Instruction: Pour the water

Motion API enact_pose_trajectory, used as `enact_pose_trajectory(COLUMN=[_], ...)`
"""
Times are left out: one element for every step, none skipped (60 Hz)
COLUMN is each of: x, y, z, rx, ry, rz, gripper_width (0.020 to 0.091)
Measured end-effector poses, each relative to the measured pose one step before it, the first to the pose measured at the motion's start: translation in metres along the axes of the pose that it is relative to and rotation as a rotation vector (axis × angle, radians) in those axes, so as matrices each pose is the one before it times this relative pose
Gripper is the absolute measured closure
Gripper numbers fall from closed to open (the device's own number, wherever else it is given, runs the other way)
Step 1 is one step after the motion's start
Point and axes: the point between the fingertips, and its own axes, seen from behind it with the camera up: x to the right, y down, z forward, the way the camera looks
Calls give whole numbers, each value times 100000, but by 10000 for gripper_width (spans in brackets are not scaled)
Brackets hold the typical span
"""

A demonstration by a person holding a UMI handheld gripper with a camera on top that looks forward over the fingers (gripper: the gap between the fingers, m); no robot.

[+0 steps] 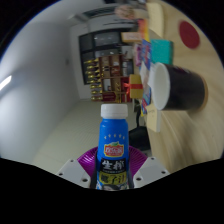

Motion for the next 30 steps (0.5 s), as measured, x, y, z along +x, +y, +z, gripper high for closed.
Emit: enact_pose_trajectory(x=[180, -546, 144, -907, -127, -222, -240, -251, -223, -483, 43, -164, -164, -172, -121, -90, -82, -431, -301, 41, -106, -82, -1, -73, -47, -301, -172, -117, -115, -50], y=[-134, 70, -113, 2432, -220, -199, -159, -91, -66, 146, -1807, -125, -59, -37, -4, -21, -56, 81, -430, 705, -67, -1, -65, 97, 117, 776, -822, 58, -218, 15], z=[-52, -35, -152, -760, -56, -69, -123, -118, -161, -207, 908, -142, -103, -136, -114, -135, -162, -770, -820, 1349, -43, -205, -35, -181, -131, -1035, 1241, 40, 314, -23], rx=[-309, -123, -232, 1097, 59, 141, 111, 179, 171, 345, -134, 504, 532, 497, 485, 442, 550, 596, 232, 1513, 597, 446, 362, 174, 38, -121, -265, -207, -76, 59], ry=[-490, -176, -621, -226, -1078, -1350, -1442, -1440, -1266, -853, -926, -924, -848, -754, -713, -707, -729, -833, -859, -430, -504, -418, -426, -393, -291, -248, -190, -235, -251, -141], rz=[4292, 4797, 4563, 4807, 4197, 3568, 2933, 2324, 1827, 1945, 1215, 1183, 1282, 1488, 1852, 2136, 2406, 2857, 2634, 1466, 1184, 674, 253, 54, -7, 258, 174, 334, 399, 426], gripper_width=[679, 679, 678, 673, 675, 675, 678, 677, 673, 677, 675, 675, 673, 676, 675, 675, 676, 672, 676, 677, 676, 674, 676, 678, 678, 678, 676, 673, 673, 674])
